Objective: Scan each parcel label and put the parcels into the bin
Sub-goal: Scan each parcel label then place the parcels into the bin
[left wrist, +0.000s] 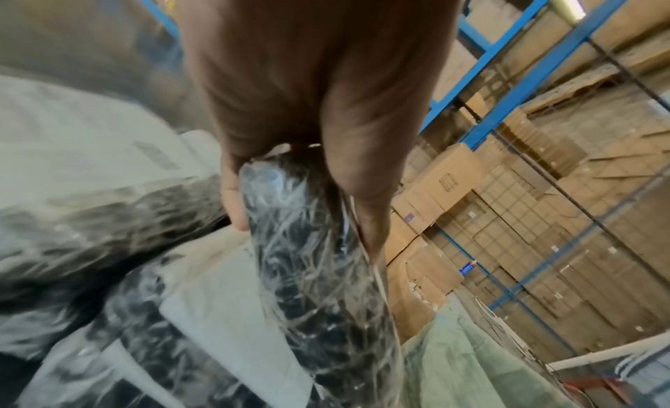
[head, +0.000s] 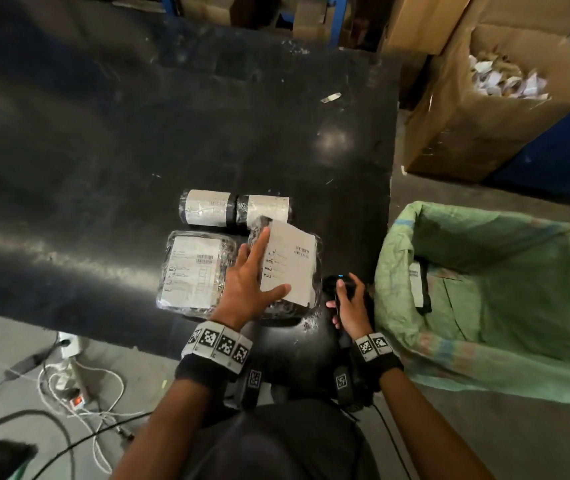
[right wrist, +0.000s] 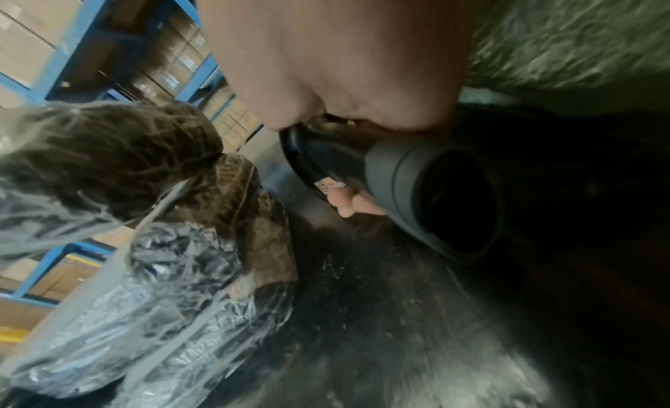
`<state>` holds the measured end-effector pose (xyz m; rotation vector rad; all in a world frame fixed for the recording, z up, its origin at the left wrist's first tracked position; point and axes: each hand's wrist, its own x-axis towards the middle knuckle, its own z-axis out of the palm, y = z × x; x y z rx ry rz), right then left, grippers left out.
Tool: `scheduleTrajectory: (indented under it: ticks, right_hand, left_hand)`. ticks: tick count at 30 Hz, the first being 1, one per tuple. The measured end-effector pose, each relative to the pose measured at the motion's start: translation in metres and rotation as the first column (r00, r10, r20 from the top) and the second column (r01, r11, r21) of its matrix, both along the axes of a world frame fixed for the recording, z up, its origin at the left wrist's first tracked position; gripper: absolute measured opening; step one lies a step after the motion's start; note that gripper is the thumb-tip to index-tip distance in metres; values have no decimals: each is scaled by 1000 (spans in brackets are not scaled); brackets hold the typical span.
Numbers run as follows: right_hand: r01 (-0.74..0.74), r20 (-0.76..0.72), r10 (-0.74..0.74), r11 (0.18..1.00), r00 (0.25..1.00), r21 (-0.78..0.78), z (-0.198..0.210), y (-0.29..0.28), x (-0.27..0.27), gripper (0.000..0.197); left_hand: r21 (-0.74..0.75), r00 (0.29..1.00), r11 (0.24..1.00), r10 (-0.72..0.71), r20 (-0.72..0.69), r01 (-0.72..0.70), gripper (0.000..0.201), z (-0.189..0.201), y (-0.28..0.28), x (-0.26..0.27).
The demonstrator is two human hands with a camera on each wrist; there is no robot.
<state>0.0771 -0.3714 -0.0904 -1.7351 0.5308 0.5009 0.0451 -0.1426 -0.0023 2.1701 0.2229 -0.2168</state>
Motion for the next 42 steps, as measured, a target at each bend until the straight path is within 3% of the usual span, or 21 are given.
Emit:
scheduleTrajectory:
  ticks: [3,6,10,13,18,21,27,30,35,42]
  right_hand:
    - [25,-13,-25,1000,1000,5,2,-3,5,48]
    - [52,-7,-51,998,999,41,9,-6,14,46]
    - [69,38,-71,996,997,48,34,-7,17,45]
    - [95,92,-100,994,991,57,71,-8,18,43]
    - [84,270,-136,977,953,196,149,-7,13,38]
    - [45,362,-144,962,921,268,186,-3,10,49]
    - [-87,467,-88,936,880,340,225,6,4,85]
    - [-114,473,-83,921,877,373,229,8,1,81]
    - [-116,490,-92,919,867,377,233,11,-4,48]
    - [-111,468,-49,945,882,309,224,9,-2,44]
  left_hand:
    - [5,993,994,108,-58,-107,114,5,-8,5]
    - [-47,976,978,200,-89,-204,95,4,-12,2]
    - [-393,950,866,295,-98,-310,75,-5,-9,-3]
    - [-484,947,825,322,-21,-291,72,-2,-4,-1]
    - [-375,914,897,334,231,-233,72,2,-10,15]
    - [-247,886,938,319,337,-244,71,6,-16,28]
    - [-207,836,935,351,422,-288,70,12,-28,41]
    - [-171,811,940,340,476,-294,69,16,-32,39]
    - [-188,792,933,361,493,-308,70,14,-34,35]
    - [-182,799,926,377,468,-330,71,11,-35,29]
